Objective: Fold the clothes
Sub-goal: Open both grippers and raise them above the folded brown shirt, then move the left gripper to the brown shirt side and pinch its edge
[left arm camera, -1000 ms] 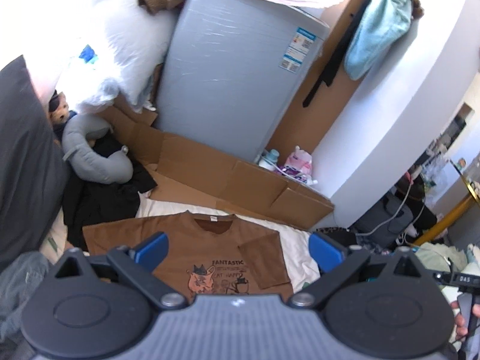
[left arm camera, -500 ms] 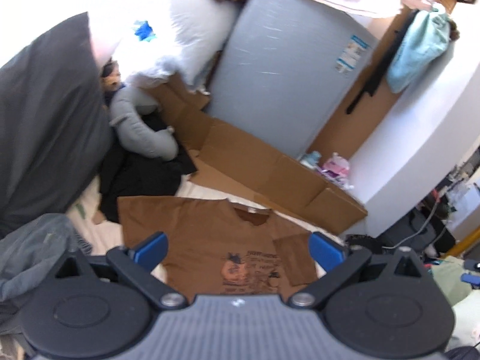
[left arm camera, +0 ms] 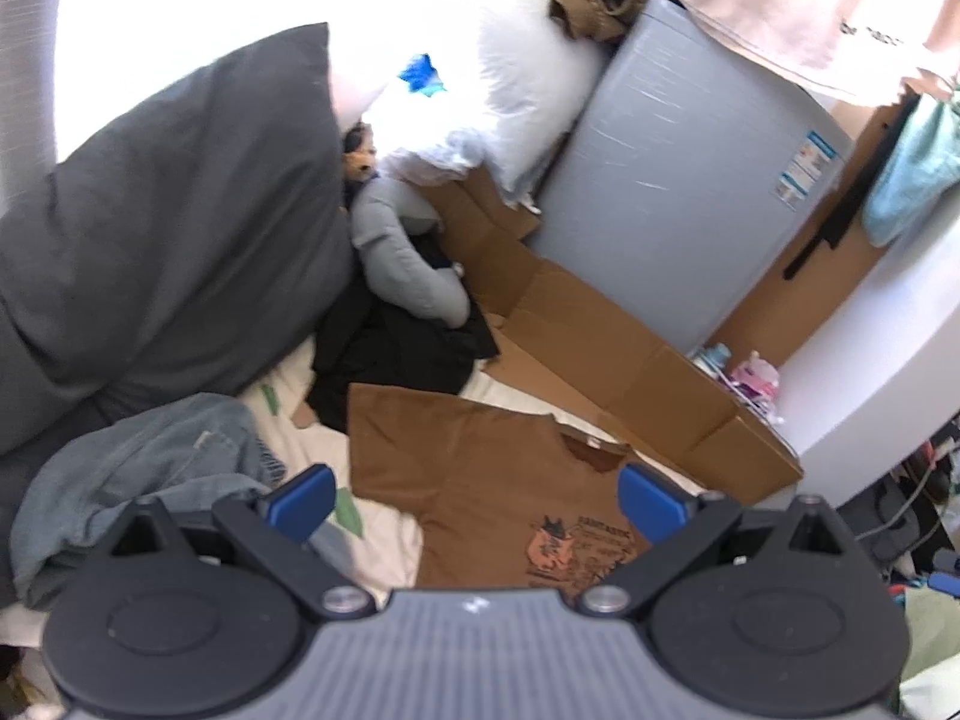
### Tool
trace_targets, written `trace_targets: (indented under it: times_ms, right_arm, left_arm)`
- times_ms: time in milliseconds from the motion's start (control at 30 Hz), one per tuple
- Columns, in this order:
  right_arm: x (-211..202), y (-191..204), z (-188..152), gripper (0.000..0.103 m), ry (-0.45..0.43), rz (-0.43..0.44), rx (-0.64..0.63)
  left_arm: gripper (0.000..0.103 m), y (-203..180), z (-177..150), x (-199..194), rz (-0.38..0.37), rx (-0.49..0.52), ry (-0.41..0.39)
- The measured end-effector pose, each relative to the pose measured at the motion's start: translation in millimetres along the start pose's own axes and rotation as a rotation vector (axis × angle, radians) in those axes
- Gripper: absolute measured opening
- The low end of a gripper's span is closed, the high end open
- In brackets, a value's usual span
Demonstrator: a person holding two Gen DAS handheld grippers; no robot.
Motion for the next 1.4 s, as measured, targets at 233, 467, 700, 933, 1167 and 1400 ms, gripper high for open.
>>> trace_targets:
  times_ms: [233, 467, 700, 933, 1167, 1400]
  right_arm:
    - [25, 22, -10, 0.089, 0.038, 0.031, -0.019]
    - [46, 36, -17, 0.089, 0.048, 0.014, -0.047]
    - [75, 47, -19, 0.089, 0.057, 0.014, -0.069]
    - [121, 64, -24, 0.089, 0.087, 0.024, -0.152]
    - [172, 79, -25, 0.089, 0.102, 0.045, -0.134]
    - [222, 80, -36, 0.088, 0.094, 0.058, -0.089]
  left_arm:
    - [0.102, 20, 1, 7, 0.033, -0.025, 0.016]
    - [0.102, 34, -7, 28, 0.035, -0.041, 0.047]
    - [0.102, 52, -17, 50, 0.053, -0.070, 0.082]
    - [0.102, 70, -22, 75, 0.105, -0.100, 0.093]
    - [0.102, 80, -27, 100, 0.137, -0.101, 0.105]
    - [0.101, 92, -34, 123, 0.177, -0.094, 0.095]
Point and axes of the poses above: each gripper's, at about its wrist camera, not at the fingertips, and x roughly the way its jaws point, y to its left, z to its top, the point moved 10 cm from there along x, roughly the way its jaws point, and after that the axes turned 13 degrees about -z, right-handed, at the moved point
